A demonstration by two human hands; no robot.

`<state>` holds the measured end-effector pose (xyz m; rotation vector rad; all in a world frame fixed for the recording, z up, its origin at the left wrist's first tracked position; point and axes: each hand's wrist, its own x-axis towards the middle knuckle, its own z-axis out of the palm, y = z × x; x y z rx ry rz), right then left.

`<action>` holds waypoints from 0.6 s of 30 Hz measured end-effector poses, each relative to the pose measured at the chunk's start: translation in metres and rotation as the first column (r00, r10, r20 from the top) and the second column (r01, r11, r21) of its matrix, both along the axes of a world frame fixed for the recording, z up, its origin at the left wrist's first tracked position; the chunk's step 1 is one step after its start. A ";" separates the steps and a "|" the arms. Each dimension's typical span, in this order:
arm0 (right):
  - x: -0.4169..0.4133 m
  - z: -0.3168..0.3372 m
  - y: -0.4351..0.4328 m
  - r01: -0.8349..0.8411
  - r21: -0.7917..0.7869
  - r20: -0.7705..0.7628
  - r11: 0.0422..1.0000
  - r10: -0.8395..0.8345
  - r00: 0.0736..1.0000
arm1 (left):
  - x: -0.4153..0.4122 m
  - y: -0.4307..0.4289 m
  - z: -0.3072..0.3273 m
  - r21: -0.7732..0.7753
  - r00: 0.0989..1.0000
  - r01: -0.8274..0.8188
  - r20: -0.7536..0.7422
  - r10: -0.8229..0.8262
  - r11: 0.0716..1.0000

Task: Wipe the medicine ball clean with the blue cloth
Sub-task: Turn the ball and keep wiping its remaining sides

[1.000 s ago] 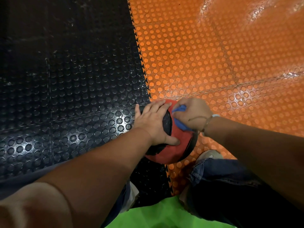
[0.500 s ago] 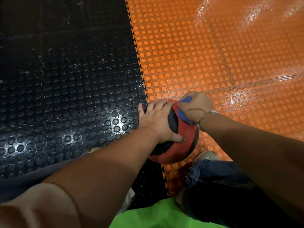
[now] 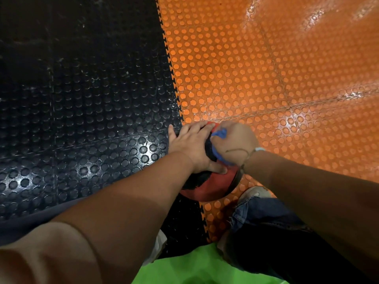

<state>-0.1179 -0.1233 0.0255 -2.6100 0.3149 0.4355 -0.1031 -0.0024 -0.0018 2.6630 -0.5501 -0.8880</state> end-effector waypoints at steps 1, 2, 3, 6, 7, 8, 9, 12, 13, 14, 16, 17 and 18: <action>-0.006 0.003 0.001 -0.056 0.006 0.010 0.998 0.056 0.998 | -0.001 0.001 0.000 -0.002 1.000 0.003 -0.001 -0.003 1.000; -0.008 0.004 -0.001 -0.062 0.020 0.017 0.998 0.062 0.998 | -0.002 0.001 0.001 0.001 1.000 0.008 -0.001 -0.008 1.000; -0.006 0.003 -0.005 -0.025 0.034 0.015 0.999 0.024 1.000 | -0.004 0.000 0.001 0.006 1.000 0.013 0.002 -0.013 1.000; 0.006 -0.006 -0.014 0.115 0.066 0.031 0.991 -0.118 0.993 | -0.003 -0.003 0.001 0.008 1.000 0.005 0.008 -0.005 1.000; 0.011 -0.009 -0.016 0.186 0.083 0.019 0.979 -0.188 0.982 | -0.001 -0.003 0.001 0.003 1.000 -0.006 0.002 0.006 1.000; 0.017 -0.014 -0.021 0.269 0.099 -0.011 0.958 -0.269 0.963 | 0.000 -0.003 0.001 -0.001 1.000 -0.014 -0.004 0.014 1.000; 0.023 -0.019 -0.029 0.354 0.111 -0.083 0.928 -0.347 0.934 | 0.000 -0.001 0.001 -0.005 1.000 -0.016 -0.006 0.016 1.000; 0.032 -0.026 -0.058 0.621 0.302 -0.340 0.723 -0.527 0.779 | -0.011 0.007 0.002 0.002 1.000 0.020 0.002 -0.020 1.000; 0.031 -0.024 -0.064 0.691 0.412 -0.375 0.594 -0.581 0.723 | -0.013 0.011 0.002 0.007 0.999 0.034 0.005 -0.034 0.999; 0.028 -0.021 -0.065 0.727 0.488 -0.367 0.483 -0.642 0.673 | -0.015 0.015 0.001 0.012 0.999 0.044 0.007 -0.044 0.999; 0.013 -0.009 -0.054 0.668 0.623 -0.282 0.406 -0.680 0.676 | -0.014 0.022 -0.001 0.009 0.999 0.043 0.016 -0.044 0.999; 0.004 -0.002 -0.045 0.606 0.654 -0.234 0.452 -0.641 0.731 | -0.013 0.025 -0.001 0.003 0.999 0.033 0.018 -0.034 0.999; -0.008 0.001 -0.037 0.528 0.663 -0.187 0.531 -0.566 0.803 | -0.012 0.027 -0.002 -0.007 1.000 0.019 0.017 -0.019 1.000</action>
